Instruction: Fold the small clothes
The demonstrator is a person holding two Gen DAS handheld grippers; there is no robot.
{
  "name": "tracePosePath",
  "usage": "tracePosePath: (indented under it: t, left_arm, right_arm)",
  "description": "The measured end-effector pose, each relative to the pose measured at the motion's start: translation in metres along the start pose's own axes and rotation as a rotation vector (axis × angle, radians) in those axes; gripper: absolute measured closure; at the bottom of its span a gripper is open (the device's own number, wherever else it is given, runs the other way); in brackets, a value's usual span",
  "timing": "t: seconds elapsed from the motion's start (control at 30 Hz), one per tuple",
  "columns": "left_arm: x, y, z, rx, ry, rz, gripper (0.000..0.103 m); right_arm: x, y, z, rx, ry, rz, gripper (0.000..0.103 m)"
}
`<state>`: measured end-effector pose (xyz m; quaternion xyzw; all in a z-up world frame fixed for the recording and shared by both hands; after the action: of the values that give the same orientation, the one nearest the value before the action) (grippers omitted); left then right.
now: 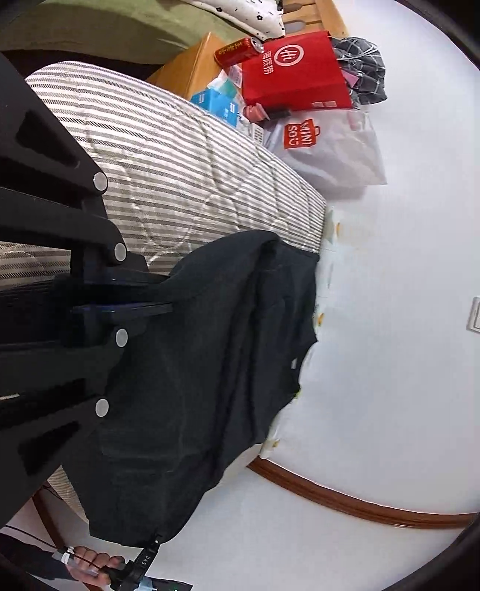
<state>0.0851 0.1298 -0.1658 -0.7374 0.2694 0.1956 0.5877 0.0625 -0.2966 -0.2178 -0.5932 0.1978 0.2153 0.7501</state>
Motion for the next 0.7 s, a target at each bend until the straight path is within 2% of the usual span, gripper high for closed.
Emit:
tracePosePath:
  t: [0.23, 0.5, 0.7]
  left_arm:
    - [0.001, -0.025, -0.001, 0.003, 0.006, -0.049, 0.096]
    - [0.018, -0.059, 0.009, -0.068, 0.012, -0.078, 0.096]
    - [0.036, -0.080, 0.003, -0.027, -0.041, -0.084, 0.096]
  right_arm:
    - [0.004, -0.033, 0.007, -0.011, 0.000, -0.051, 0.095]
    - [0.013, -0.072, 0.001, 0.049, -0.034, -0.094, 0.096]
    - [0.031, -0.096, 0.008, 0.024, -0.010, -0.102, 0.096]
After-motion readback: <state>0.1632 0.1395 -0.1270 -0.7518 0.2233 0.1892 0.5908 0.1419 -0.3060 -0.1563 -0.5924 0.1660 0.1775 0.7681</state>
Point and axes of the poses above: each gripper's, at about its wrist camera, not at the fingertips, and x roughly the way its jaws point, z to its left, y to its underside, the point moved 10 cm from there along x, roughly the way its jaws point, and after that the axes turned 1 degree about -z, right-handed, at the moved point
